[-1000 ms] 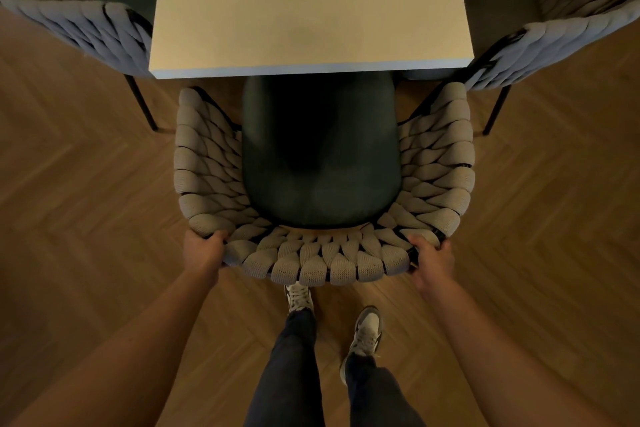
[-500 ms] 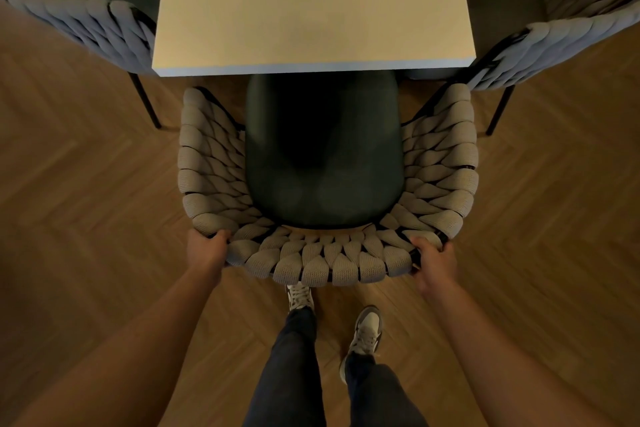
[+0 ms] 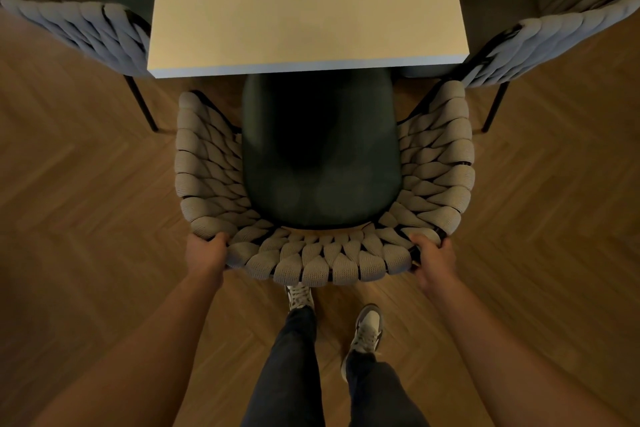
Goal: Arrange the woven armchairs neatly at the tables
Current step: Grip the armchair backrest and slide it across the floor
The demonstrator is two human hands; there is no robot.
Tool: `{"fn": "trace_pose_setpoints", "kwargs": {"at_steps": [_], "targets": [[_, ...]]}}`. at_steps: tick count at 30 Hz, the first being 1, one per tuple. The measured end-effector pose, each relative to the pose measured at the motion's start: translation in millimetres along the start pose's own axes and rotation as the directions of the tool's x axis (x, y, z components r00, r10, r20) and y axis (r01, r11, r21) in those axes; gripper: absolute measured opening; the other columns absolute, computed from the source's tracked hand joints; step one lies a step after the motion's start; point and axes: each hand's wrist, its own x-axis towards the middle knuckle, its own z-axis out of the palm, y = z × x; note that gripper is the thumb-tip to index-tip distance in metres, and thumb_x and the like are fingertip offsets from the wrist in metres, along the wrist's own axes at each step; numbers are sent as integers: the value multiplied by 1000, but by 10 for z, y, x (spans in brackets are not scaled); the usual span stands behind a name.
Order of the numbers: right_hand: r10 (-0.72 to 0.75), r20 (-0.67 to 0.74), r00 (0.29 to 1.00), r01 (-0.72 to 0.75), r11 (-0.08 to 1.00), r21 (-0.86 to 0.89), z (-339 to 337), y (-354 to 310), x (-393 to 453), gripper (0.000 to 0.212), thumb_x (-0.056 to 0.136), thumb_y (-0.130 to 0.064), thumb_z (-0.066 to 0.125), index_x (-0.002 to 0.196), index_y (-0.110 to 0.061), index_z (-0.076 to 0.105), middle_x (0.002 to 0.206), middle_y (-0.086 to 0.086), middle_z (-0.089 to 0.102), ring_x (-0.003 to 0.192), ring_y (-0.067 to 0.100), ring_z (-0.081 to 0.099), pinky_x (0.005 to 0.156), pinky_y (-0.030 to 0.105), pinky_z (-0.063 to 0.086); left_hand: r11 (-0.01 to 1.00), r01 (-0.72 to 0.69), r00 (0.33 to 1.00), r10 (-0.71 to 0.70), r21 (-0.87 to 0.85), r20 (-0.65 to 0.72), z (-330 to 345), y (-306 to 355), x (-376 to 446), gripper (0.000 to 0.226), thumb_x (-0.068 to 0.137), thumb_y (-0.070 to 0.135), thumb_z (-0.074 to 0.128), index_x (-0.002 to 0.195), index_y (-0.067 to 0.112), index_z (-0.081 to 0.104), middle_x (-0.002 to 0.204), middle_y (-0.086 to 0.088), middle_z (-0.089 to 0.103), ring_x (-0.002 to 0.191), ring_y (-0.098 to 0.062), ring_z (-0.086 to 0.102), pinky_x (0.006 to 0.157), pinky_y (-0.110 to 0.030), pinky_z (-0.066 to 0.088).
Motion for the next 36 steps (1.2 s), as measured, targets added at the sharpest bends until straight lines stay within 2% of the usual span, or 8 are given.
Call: {"fn": "trace_pose_setpoints", "kwargs": {"at_steps": [5, 10, 15, 19, 23, 28, 36], "targets": [[10, 13, 1000, -10, 1000, -4, -2, 61, -54, 35, 90, -6, 66, 113, -26, 50, 109, 3, 63, 98, 26, 63, 85, 52, 54, 1000, 11, 1000, -11, 15, -20, -69, -52, 14, 44, 95, 11, 60, 135, 13, 43, 125, -15, 53, 111, -37, 58, 85, -57, 55], [7, 26, 1000, -7, 1000, -9, 9, 94, -116, 33, 91, -5, 65, 113, -25, 50, 104, 0, 63, 95, 24, 63, 84, 51, 53, 1000, 13, 1000, -13, 24, -8, -143, -103, 57, 45, 95, 12, 61, 136, 15, 42, 129, -15, 53, 112, -37, 57, 83, -57, 55], [3, 31, 1000, -3, 1000, -2, -4, 117, -159, 34, 91, -4, 64, 115, -23, 49, 103, -1, 63, 91, 21, 63, 75, 46, 54, 999, 16, 1000, -16, 33, -14, -175, -140, 64, 48, 94, 13, 62, 137, 15, 42, 129, -15, 53, 111, -37, 58, 83, -58, 56], [7, 36, 999, -8, 1000, 7, 5, 147, -169, 34, 91, -5, 65, 116, -24, 51, 106, 1, 65, 97, 26, 64, 85, 53, 53, 999, 10, 1000, -9, 41, -24, -178, -151, 72, 46, 94, 11, 61, 137, 14, 42, 127, -16, 53, 110, -38, 58, 81, -56, 56], [10, 44, 999, -11, 1000, 20, 8, 147, -165, 37, 91, -4, 65, 120, -23, 50, 106, 1, 65, 95, 24, 64, 82, 51, 53, 998, 4, 1000, -2, 65, -29, -177, -151, 74, 46, 94, 11, 60, 136, 13, 42, 125, -15, 52, 109, -38, 57, 79, -54, 56], [1, 16, 1000, -1, 1000, 20, 8, 161, -146, 34, 89, -4, 67, 110, -26, 52, 108, 2, 65, 97, 25, 64, 82, 50, 54, 995, 1, 999, 3, 101, -42, -183, -156, 86, 41, 92, 13, 61, 130, 15, 45, 123, -17, 54, 107, -38, 58, 78, -57, 57], [10, 3, 1000, -10, 1000, 16, 2, 147, -138, 33, 89, -4, 67, 107, -27, 52, 104, -2, 64, 98, 25, 63, 85, 51, 53, 994, -8, 1000, 9, 111, -7, -188, -170, 75, 47, 94, 14, 60, 137, 17, 41, 127, -15, 53, 108, -38, 58, 78, -58, 58]]}}
